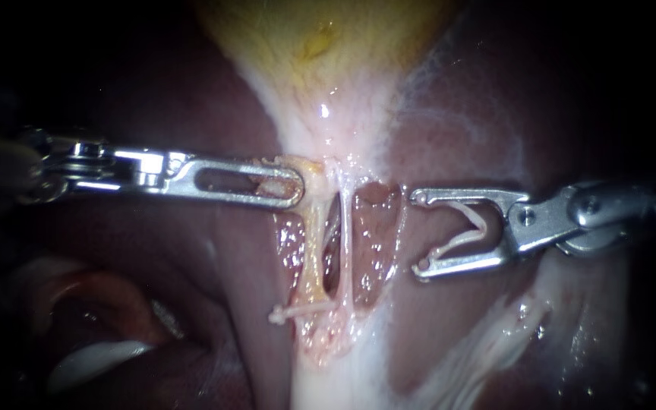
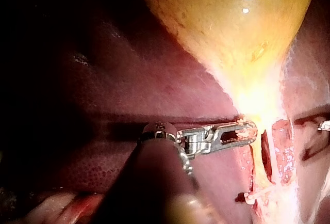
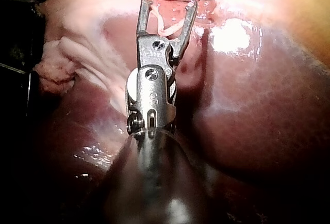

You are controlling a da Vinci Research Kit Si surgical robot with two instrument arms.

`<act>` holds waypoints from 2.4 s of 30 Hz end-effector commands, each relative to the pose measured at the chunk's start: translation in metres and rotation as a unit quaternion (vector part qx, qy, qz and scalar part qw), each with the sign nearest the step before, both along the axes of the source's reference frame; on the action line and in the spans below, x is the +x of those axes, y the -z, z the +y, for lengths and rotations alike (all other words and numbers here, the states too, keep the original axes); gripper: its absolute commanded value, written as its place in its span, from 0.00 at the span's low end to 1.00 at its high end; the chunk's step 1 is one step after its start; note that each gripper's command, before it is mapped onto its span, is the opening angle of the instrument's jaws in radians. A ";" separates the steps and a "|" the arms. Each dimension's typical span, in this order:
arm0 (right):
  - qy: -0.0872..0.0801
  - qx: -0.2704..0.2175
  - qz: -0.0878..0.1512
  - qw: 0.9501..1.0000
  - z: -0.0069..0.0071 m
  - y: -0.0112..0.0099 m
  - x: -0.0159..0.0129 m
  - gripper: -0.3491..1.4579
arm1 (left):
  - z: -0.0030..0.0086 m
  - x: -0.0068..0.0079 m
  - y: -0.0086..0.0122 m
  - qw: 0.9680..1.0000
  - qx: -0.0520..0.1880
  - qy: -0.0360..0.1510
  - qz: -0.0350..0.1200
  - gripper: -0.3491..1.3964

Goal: Clipping second clip left tube

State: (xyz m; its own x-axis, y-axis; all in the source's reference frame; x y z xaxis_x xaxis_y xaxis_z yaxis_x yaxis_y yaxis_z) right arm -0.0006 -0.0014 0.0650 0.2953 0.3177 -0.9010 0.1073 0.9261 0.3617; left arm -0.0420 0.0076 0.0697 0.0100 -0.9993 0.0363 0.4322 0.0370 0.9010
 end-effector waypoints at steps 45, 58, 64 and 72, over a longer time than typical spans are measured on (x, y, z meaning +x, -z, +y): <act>0.040 0.048 -0.001 0.998 -0.0057 -0.0063 0.0128 0.47 | 0.0001 0.0020 0.0091 1.000 0.010 0.010 -0.005 0.00; 0.041 0.095 0.032 0.994 -0.0060 -0.0073 0.0161 0.45 | 0.0002 0.0016 0.0090 1.000 0.011 0.010 -0.006 0.00; 0.041 0.119 0.041 0.991 -0.0065 -0.0079 0.0169 0.44 | 0.0002 0.0016 0.0090 1.000 0.011 0.010 -0.006 0.00; 0.028 0.189 0.024 0.981 -0.0065 -0.0079 0.0161 0.20 | 0.0002 0.0016 0.0090 1.000 0.011 0.010 -0.006 0.00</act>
State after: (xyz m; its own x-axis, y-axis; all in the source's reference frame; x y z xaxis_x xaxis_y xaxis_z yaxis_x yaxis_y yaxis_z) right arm 0.0155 -0.0078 0.0729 0.2802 0.6201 -0.7328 0.1795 0.7161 0.6745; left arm -0.0404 0.0077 0.0607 -0.0106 -0.9998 0.0145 0.4225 0.0086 0.9063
